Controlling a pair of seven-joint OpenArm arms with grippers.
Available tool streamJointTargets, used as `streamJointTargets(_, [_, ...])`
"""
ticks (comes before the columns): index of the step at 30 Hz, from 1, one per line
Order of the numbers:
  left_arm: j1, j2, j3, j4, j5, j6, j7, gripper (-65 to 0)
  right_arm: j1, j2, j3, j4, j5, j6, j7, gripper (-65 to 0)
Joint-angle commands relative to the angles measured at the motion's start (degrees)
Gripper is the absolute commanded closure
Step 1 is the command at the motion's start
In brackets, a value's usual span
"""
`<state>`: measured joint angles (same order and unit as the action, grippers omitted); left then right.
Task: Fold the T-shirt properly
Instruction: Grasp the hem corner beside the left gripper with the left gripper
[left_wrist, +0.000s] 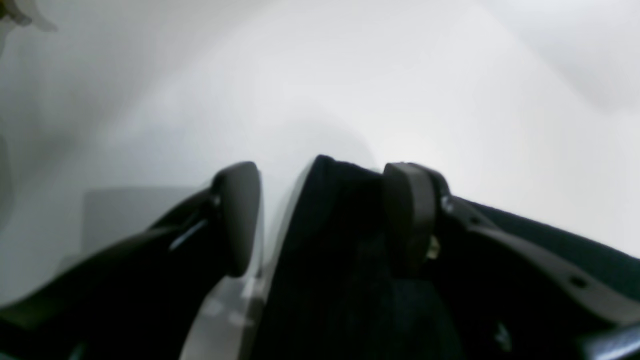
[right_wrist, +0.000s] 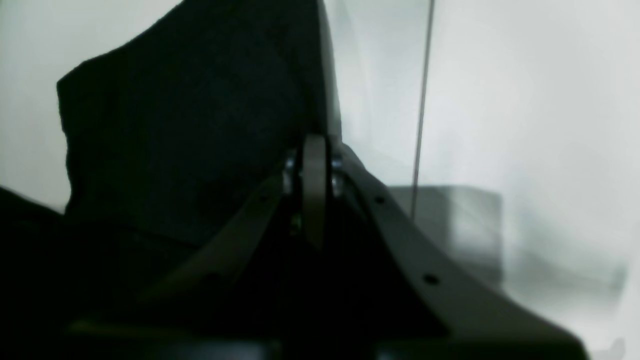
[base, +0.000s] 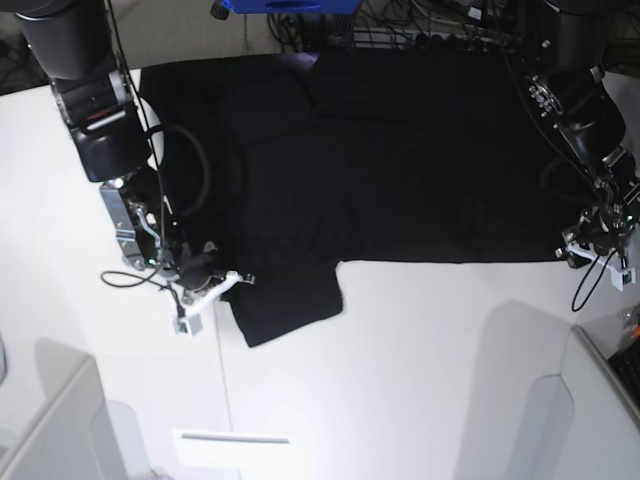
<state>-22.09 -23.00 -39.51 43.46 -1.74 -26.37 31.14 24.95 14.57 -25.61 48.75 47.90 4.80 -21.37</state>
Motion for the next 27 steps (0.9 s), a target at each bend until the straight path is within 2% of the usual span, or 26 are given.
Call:
streamJointTargets(1, [-0.73, -0.69, 1.48, 0.36, -0.59, -0.4, 0.65, -33.2, 0.68, 0.33, -0.02, 0.08, -1.09, -0.8, -2.24, 0.0])
streamJointTargets(3, [-0.38, -0.69, 2.98, 0.36, -1.03, -0.4, 0.65, -27.2, 0.68, 0.51, -0.02, 0.08, -1.09, -0.8, -2.15, 0.0])
streamJointTargets(5, [-0.29, -0.69, 3.24, 0.36, -1.03, -0.4, 0.65, -18.1, 0.68, 0.6, -0.02, 0.08, -1.09, -0.8, -2.06, 0.0])
streamJointTargets(8, [-0.29, -0.69, 2.98, 0.45, -1.03, -0.4, 0.65, -0.3, 0.68, 0.69, -0.02, 0.08, -1.09, -0.8, -0.66, 0.0])
streamJointTargets(17, [-0.81, -1.22, 3.07, 1.06, -1.03, -0.75, 0.82, 0.0, 0.68, 0.69, -0.02, 0.17, -1.09, -0.8, 4.71, 0.0])
streamJointTargets(23, [-0.2, -1.92, 3.33, 4.49, -1.12, -0.84, 0.91, 0.0, 1.64, 0.86, -0.02, 0.26, -1.09, -0.8, 6.2, 0.0])
streamJointTargets(27, [1.12, -2.01, 2.98, 9.94, -2.53, -0.93, 6.45, 0.0, 2.17, 1.74, -0.02, 1.93, -1.17, -0.8, 6.2, 0.0])
